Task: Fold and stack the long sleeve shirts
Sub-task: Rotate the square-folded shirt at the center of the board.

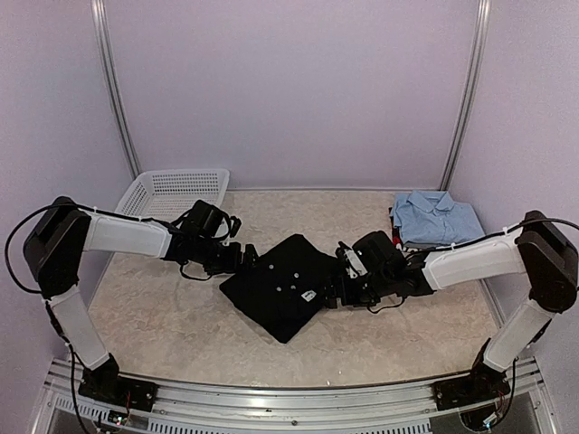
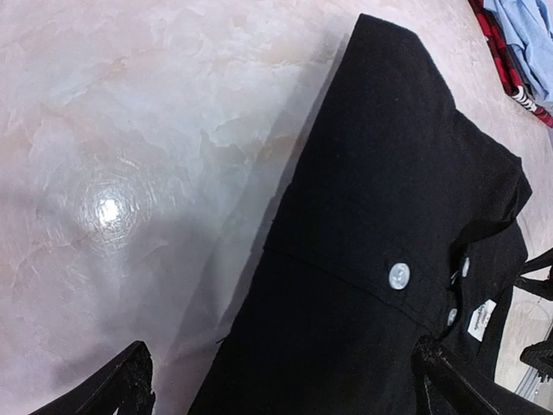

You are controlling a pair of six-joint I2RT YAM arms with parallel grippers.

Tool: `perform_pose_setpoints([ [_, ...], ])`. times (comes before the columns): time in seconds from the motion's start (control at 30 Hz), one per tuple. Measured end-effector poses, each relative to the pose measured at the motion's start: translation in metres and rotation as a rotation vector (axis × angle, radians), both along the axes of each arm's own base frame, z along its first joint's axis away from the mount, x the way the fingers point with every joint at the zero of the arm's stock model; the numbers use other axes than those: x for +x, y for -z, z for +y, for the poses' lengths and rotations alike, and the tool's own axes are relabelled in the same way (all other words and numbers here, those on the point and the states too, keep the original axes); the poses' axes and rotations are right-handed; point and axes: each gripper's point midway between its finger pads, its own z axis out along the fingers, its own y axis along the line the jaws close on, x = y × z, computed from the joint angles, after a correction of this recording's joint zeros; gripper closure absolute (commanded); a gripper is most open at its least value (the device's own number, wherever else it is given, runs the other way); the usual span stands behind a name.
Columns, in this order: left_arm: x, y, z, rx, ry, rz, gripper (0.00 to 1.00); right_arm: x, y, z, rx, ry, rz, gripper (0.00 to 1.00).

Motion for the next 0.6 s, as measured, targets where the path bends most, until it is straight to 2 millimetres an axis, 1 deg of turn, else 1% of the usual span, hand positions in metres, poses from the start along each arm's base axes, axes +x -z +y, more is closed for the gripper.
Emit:
perform_pose_setpoints([
  [0.13, -0.006, 0.017, 0.001, -0.012, 0.014, 0.038, 0.01, 0.002, 0.01, 0.007, 0.008, -0.003, 0.024, 0.06],
  [0.3, -0.019, 0.025, -0.003, -0.063, 0.051, 0.064, 0.01, 0.009, 0.013, 0.017, 0.02, -0.01, 0.025, 0.06],
  [0.43, -0.028, 0.024, -0.006, -0.132, 0.064, 0.054, 0.01, 0.018, 0.015, 0.024, 0.038, -0.019, 0.022, 0.06],
  [0.57, -0.047, 0.022, -0.004, -0.174, 0.071, 0.055, 0.01, 0.037, 0.013, 0.025, 0.05, -0.021, 0.008, 0.06],
  [0.6, -0.053, 0.022, -0.008, -0.178, 0.085, 0.058, 0.01, 0.043, 0.013, 0.025, 0.05, -0.022, 0.004, 0.06],
])
